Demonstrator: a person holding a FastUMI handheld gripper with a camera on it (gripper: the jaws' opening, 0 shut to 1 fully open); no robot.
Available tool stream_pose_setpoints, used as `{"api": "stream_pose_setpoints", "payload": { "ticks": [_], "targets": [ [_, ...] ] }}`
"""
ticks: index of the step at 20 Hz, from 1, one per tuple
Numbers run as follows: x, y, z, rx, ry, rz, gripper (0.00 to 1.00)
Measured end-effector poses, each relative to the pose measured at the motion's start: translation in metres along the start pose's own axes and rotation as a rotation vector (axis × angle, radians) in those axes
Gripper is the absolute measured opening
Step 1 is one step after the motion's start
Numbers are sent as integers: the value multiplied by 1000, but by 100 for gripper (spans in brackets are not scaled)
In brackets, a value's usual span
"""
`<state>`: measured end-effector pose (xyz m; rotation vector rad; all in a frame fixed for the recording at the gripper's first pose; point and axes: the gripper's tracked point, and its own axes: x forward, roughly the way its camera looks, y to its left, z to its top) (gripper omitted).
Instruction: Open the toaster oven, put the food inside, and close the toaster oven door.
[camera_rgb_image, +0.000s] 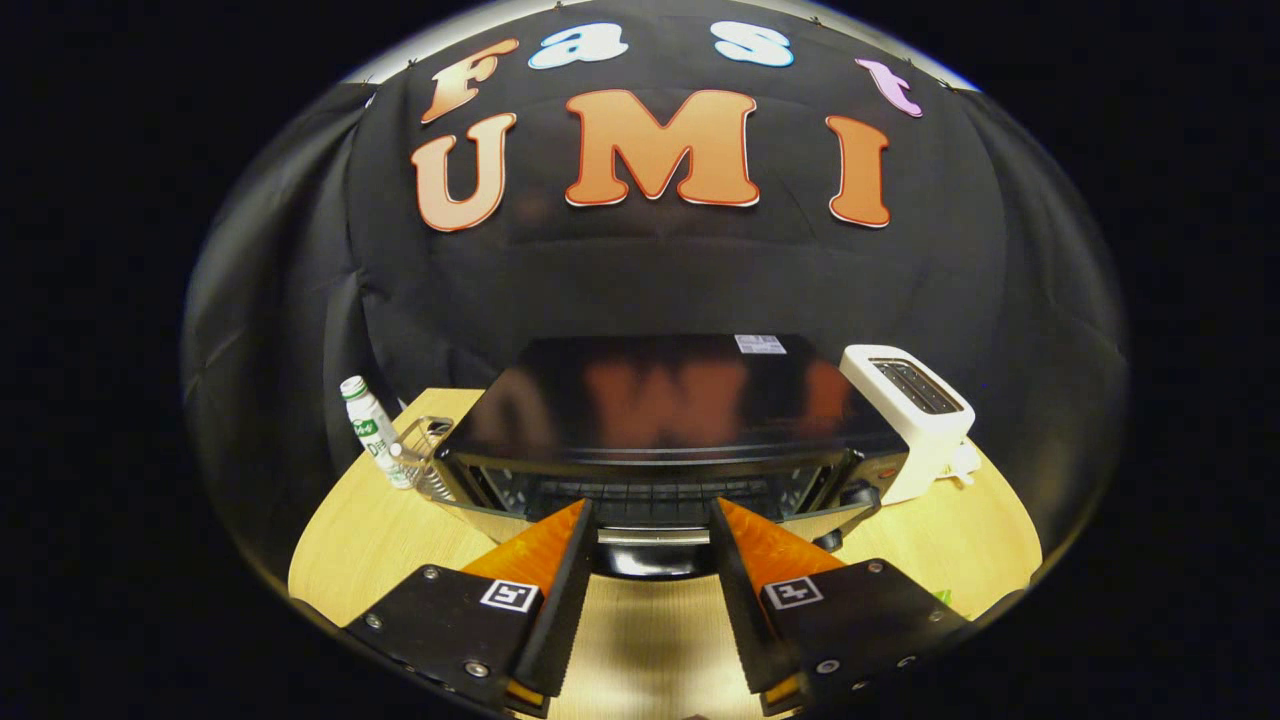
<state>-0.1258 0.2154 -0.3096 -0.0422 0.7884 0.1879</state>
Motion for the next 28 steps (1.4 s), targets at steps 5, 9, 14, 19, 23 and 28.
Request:
{"api": "stream_pose_setpoints", "payload": {
  "ticks": [5,9,14,19,23,28],
  "targets": [
    [-25,3,-40,-7,164,68,66],
    [-38,1,-59,-75,177,113,62],
    [-42,7,-104,2,362,161,62],
    [-30,-2,-159,10,508,162,61],
    [-21,-4,-169,-22,529,178,59],
    [-28,7,-162,-55,521,257,58]
  ]
}}
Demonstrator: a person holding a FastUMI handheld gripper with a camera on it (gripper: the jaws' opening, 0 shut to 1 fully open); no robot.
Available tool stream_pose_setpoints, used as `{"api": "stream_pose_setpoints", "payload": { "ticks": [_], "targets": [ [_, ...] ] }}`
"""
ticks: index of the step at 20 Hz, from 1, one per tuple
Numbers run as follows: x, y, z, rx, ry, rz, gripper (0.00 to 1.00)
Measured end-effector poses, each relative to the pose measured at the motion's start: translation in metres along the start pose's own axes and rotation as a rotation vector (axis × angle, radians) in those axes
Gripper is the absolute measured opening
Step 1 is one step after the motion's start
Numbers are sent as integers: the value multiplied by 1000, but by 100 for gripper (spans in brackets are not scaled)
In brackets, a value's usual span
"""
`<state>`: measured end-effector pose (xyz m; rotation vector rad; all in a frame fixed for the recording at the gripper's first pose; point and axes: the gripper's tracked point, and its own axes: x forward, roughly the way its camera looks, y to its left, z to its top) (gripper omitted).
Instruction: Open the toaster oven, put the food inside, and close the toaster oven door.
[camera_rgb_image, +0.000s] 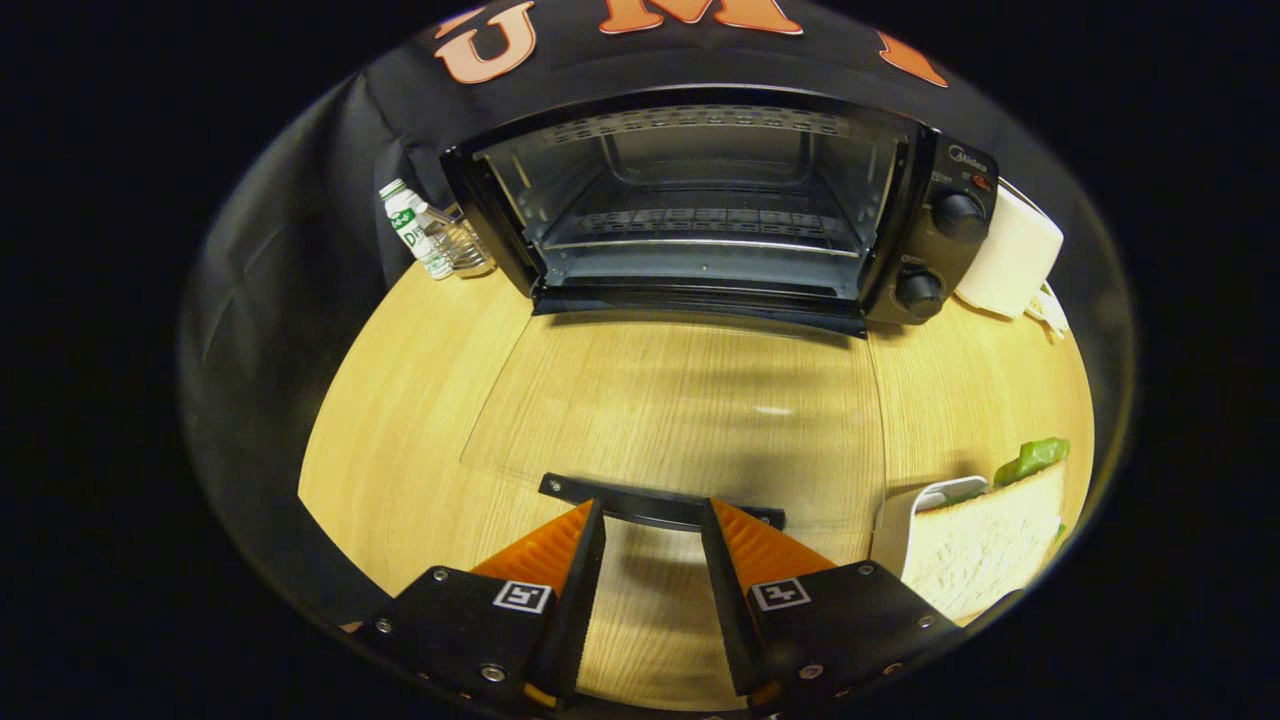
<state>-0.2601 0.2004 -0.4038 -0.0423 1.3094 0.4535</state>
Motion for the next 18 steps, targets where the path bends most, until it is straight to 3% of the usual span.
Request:
{"api": "stream_pose_setpoints", "payload": {
  "ticks": [2,8,13,18],
  "targets": [
    [-13,1,7,3,-17,30,58],
    [-71,-17,28,67,-78,129,73],
    [-115,-101,37,110,-135,37,93],
    [-120,-183,13,101,-85,-57,97]
  ]
}}
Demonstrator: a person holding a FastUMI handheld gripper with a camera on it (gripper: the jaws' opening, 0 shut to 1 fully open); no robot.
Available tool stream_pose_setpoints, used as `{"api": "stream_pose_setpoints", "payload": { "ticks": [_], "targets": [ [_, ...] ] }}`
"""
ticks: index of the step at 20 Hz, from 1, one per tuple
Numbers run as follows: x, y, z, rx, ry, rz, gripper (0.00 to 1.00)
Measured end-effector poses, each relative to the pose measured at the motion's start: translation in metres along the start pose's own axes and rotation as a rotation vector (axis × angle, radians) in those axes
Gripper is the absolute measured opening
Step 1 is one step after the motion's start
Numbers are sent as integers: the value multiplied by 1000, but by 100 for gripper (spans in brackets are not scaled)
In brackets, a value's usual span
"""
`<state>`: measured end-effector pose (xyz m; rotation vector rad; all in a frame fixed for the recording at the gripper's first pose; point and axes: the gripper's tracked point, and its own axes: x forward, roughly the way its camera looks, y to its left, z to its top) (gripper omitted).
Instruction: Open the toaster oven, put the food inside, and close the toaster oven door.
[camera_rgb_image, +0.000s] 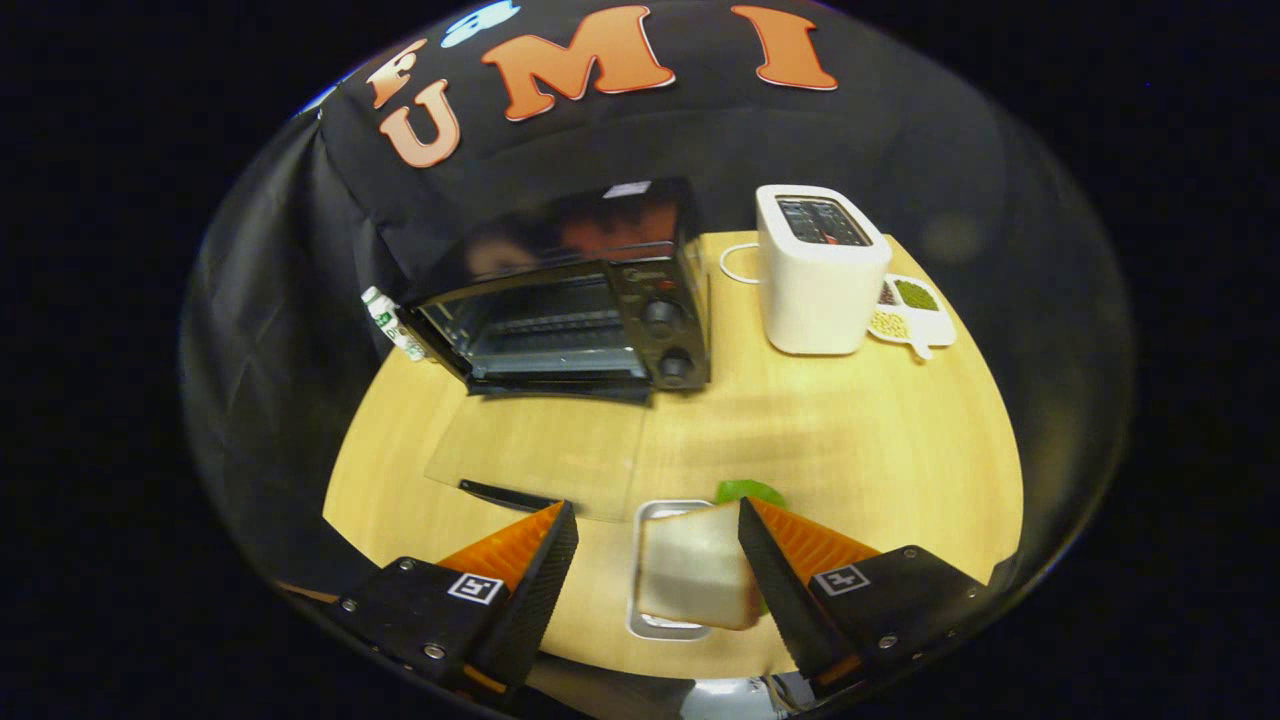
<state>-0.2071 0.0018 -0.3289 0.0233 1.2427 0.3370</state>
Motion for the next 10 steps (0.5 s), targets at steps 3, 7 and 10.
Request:
{"api": "stream_pose_setpoints", "payload": {
  "ticks": [3,7,10],
  "targets": [
    [16,-27,-27,26,80,-18,97],
    [36,-34,-48,93,158,63,97],
    [54,-34,-57,138,208,138,97]
  ]
}}
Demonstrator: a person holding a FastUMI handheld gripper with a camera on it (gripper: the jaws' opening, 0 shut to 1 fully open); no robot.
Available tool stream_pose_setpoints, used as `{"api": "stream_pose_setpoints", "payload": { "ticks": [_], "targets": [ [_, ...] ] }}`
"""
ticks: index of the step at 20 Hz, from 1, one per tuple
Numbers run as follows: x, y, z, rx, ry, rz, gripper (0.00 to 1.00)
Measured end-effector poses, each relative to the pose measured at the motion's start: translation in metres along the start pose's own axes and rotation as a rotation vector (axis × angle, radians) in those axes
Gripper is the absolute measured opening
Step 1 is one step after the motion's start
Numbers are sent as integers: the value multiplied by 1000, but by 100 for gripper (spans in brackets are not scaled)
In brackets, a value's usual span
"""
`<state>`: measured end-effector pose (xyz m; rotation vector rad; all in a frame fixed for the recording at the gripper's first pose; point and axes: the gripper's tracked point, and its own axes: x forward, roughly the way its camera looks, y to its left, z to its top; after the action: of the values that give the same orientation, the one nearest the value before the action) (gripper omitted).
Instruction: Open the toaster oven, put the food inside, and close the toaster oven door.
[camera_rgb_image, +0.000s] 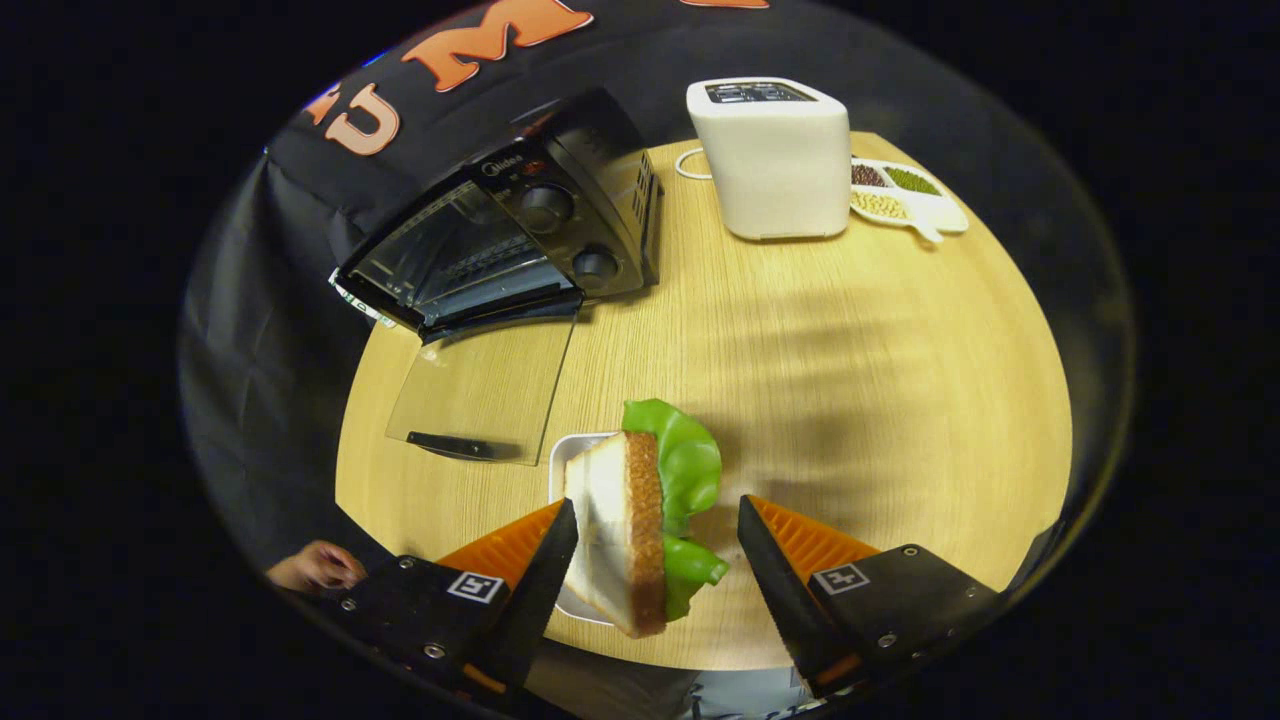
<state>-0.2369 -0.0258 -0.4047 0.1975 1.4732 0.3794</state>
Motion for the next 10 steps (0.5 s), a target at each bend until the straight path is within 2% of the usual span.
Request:
{"api": "stream_pose_setpoints", "payload": {
  "ticks": [2,4,5,6,7,9,10],
  "targets": [
    [5,6,0,61,24,67,90],
    [7,12,-2,125,47,127,75],
    [6,15,-2,163,58,157,64],
    [5,17,-2,205,64,186,58],
    [3,20,-1,243,64,206,46],
    [-4,19,3,272,35,210,37],
    [-9,20,8,292,12,220,36]
  ]
}}
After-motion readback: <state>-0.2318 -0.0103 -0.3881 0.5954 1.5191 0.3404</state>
